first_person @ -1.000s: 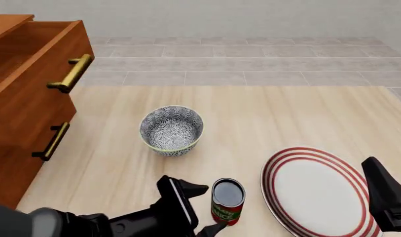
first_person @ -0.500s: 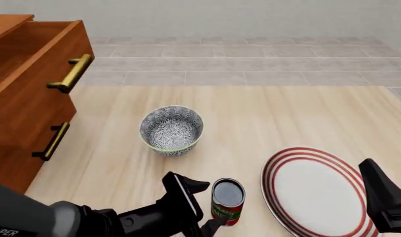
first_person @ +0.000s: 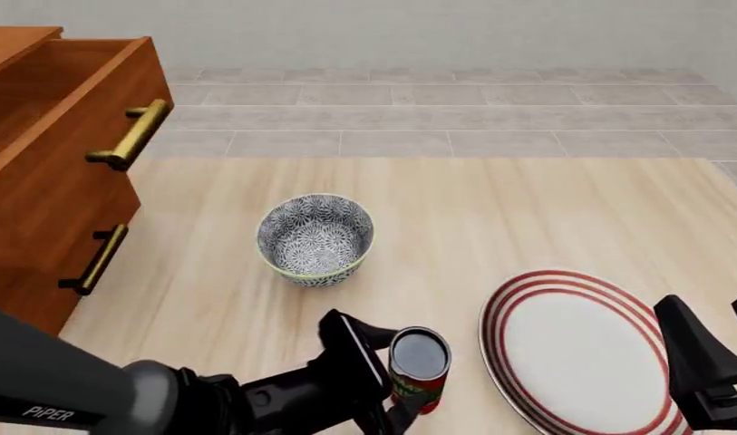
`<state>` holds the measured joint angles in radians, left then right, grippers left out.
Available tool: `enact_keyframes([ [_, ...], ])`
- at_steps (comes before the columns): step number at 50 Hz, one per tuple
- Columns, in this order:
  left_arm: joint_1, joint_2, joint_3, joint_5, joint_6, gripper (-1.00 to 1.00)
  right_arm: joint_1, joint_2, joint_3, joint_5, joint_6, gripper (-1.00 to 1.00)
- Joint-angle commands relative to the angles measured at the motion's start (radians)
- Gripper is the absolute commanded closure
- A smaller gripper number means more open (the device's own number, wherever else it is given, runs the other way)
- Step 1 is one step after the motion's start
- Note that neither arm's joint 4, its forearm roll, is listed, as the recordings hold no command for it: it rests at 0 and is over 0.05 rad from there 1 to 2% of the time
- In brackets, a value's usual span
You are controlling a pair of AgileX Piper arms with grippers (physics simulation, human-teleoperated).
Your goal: Put the ketchup in the top drawer of the cabinet.
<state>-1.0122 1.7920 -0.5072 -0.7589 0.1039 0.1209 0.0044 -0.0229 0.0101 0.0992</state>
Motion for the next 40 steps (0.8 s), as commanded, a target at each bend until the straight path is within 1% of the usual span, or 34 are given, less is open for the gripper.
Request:
enact_keyframes([
  [1,-0.012,0.003,-0.034,0.026,-0.005,-1.0,-0.001,0.0,-0.002,0.007,0.004,-1.0],
  [4,-0.01,0.001,-0.038,0.034,-0.004,-1.0,0.004,0.005,0.014,-0.01,0.003,-1.0],
  [11,-0.004,-0.022,-0.029,0.038,-0.006,-1.0,0.008,0.009,0.016,-0.013,0.002,-1.0],
  [12,-0.005,-0.019,-0.029,0.035,-0.007,1.0,0.008,0.011,0.016,-0.015,0.003,-1.0],
  [28,0.002,-0.097,-0.004,0.068,0.013,1.0,0.01,0.011,0.015,-0.015,0.002,-1.0],
  [33,0.007,-0.193,0.029,0.097,0.037,1.0,0.009,0.01,0.012,-0.01,0.002,-1.0],
  [36,0.005,-0.266,0.036,0.145,0.036,1.0,0.01,0.009,0.015,-0.013,0.002,-1.0],
  [37,0.007,-0.311,0.036,0.184,0.029,1.0,0.008,0.011,0.015,-0.013,0.0,-1.0],
  [39,0.008,-0.317,0.037,0.188,0.031,1.0,0.007,0.012,0.015,-0.013,0.0,-1.0],
  [40,0.014,-0.341,0.039,0.204,0.038,1.0,0.007,0.01,0.012,-0.009,0.001,-1.0],
])
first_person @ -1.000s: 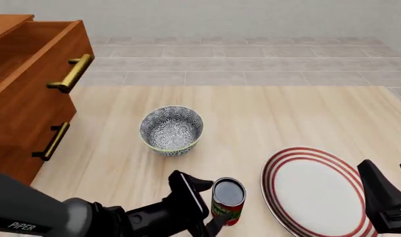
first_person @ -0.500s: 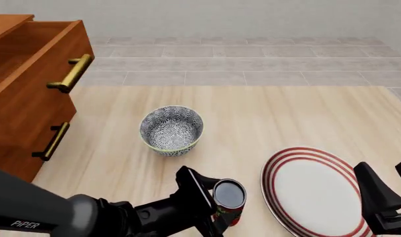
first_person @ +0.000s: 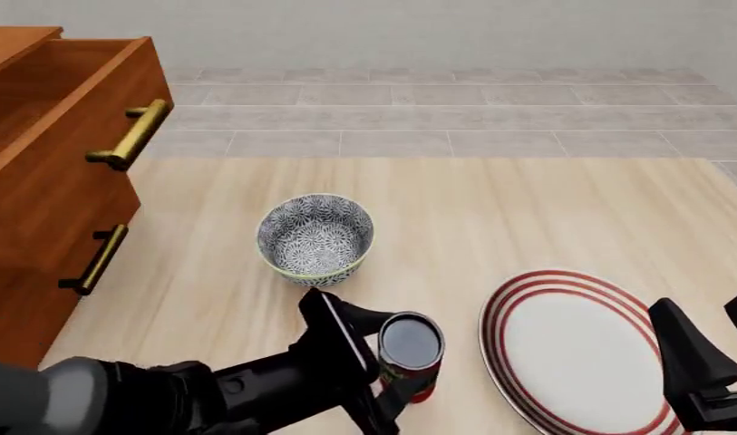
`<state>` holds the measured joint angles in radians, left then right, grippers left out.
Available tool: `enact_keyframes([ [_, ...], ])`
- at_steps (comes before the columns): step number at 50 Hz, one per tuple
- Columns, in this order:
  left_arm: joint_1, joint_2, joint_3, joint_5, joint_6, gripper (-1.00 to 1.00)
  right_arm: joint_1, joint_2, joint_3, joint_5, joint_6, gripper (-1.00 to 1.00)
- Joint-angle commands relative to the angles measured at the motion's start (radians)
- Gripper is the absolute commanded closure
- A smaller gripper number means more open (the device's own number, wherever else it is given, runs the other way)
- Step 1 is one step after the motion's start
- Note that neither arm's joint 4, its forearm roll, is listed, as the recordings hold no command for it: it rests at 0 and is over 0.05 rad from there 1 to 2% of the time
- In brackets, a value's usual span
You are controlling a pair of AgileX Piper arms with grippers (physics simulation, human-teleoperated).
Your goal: Put the ketchup in the top drawer of the cabinet.
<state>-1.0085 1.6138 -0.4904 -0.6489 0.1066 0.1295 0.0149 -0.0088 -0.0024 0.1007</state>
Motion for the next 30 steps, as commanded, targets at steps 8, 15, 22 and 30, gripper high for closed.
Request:
enact_keyframes([
  [8,0.016,-0.307,0.022,0.219,0.031,1.0,-0.006,-0.006,-0.02,0.02,0.005,-1.0],
  [15,0.024,-0.448,-0.023,0.382,-0.059,1.0,-0.011,-0.012,-0.029,0.024,0.039,-1.0],
  [22,0.05,-0.575,-0.051,0.514,-0.058,1.0,-0.014,-0.013,-0.034,0.026,0.04,-1.0],
  [30,0.05,-0.706,-0.075,0.639,-0.079,1.0,-0.007,-0.013,-0.033,0.028,0.039,-1.0],
])
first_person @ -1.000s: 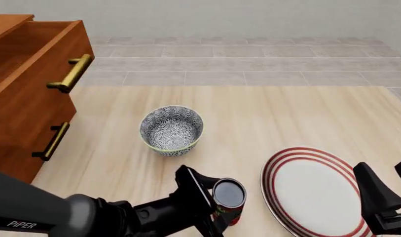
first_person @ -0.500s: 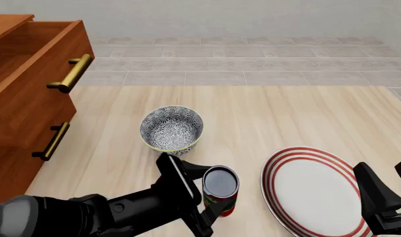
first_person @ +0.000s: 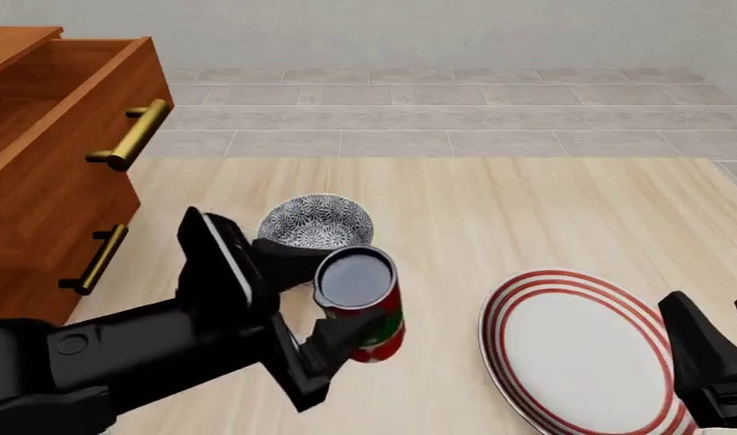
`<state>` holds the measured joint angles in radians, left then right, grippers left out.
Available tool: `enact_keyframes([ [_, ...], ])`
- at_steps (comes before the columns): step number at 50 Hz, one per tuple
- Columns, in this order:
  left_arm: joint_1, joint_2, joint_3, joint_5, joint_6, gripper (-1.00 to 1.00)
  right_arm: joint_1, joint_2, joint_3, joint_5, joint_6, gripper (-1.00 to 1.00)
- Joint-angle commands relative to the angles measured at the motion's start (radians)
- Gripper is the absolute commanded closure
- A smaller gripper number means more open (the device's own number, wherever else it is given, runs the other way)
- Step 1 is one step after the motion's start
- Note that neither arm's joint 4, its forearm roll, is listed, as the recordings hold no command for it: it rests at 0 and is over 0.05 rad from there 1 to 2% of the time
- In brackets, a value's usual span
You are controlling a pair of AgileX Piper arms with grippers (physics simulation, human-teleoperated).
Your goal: Put the ketchup in the top drawer of the cabinet.
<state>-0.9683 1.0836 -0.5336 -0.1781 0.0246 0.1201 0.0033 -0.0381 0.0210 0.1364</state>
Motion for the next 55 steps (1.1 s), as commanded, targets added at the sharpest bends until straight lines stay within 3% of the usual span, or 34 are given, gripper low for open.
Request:
enact_keyframes([
  [1,0.006,-0.184,-0.031,0.175,0.005,1.0,0.002,-0.001,-0.003,0.003,0.004,-1.0],
  [9,0.014,-0.238,-0.047,0.25,0.043,1.0,-0.001,-0.001,0.002,0.002,0.0,-1.0],
  [15,0.051,-0.272,-0.063,0.316,0.014,1.0,0.0,0.002,0.011,-0.004,-0.002,-1.0],
  [29,0.112,-0.413,-0.049,0.441,0.021,1.0,0.0,-0.002,0.014,0.004,-0.001,-1.0],
  [38,0.176,-0.527,-0.114,0.584,0.013,1.0,0.001,0.0,0.014,0.005,0.001,-1.0],
  [44,0.2,-0.591,-0.171,0.677,0.045,1.0,0.008,0.01,0.024,-0.009,-0.001,-1.0],
  [55,0.241,-0.609,-0.225,0.749,0.055,1.0,0.009,0.023,0.027,-0.02,-0.008,-1.0],
])
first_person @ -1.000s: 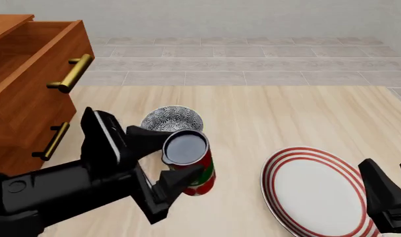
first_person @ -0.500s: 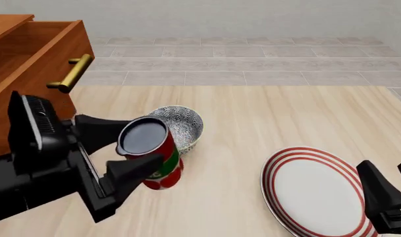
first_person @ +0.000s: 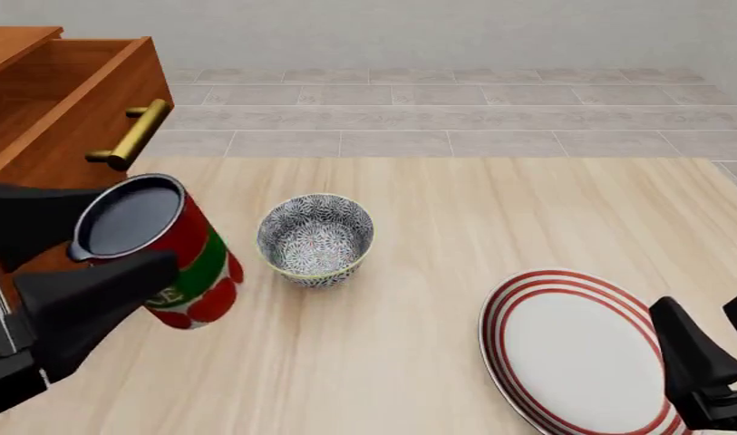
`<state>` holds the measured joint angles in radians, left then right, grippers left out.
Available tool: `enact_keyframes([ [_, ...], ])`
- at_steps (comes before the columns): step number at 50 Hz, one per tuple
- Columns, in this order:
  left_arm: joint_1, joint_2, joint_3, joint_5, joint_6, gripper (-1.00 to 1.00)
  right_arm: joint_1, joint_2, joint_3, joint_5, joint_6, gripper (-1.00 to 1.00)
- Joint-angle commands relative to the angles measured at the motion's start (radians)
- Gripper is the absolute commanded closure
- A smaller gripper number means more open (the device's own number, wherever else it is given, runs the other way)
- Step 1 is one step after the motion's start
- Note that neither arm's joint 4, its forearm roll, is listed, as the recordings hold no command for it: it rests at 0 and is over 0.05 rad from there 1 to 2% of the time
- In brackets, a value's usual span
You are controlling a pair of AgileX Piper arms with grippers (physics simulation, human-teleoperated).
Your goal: Put the ketchup in the top drawer of the cabinet.
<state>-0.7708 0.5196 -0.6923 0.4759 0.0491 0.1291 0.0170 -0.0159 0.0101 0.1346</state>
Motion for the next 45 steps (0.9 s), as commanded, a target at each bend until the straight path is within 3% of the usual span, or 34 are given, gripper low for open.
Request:
enact_keyframes([
  [1,0.046,-0.046,-0.08,0.105,0.03,1.0,0.0,0.008,0.002,-0.005,-0.018,-1.0],
  [6,0.056,-0.051,-0.121,0.148,0.042,1.0,0.006,0.011,-0.002,-0.004,-0.015,-1.0],
  [8,0.066,-0.056,-0.156,0.186,0.05,1.0,0.016,-0.005,-0.015,0.015,0.019,-1.0],
  [20,0.114,-0.04,-0.239,0.259,0.05,1.0,0.026,0.019,-0.006,-0.005,0.035,-1.0],
  [29,0.129,-0.019,-0.384,0.371,0.063,1.0,0.032,0.05,0.009,-0.038,0.041,-1.0],
  [32,0.138,-0.033,-0.408,0.388,0.113,1.0,0.034,0.045,-0.001,-0.031,0.036,-1.0],
  [34,0.13,-0.023,-0.418,0.409,0.089,1.0,0.041,0.046,-0.006,-0.031,0.036,-1.0],
  [36,0.129,-0.028,-0.416,0.409,0.115,1.0,0.046,0.05,-0.005,-0.035,0.036,-1.0],
  [39,0.155,-0.012,-0.453,0.43,0.079,1.0,0.05,0.058,0.001,-0.047,0.041,-1.0],
  [45,0.197,0.009,-0.513,0.443,0.084,1.0,0.041,0.032,-0.004,-0.019,0.05,-1.0],
])
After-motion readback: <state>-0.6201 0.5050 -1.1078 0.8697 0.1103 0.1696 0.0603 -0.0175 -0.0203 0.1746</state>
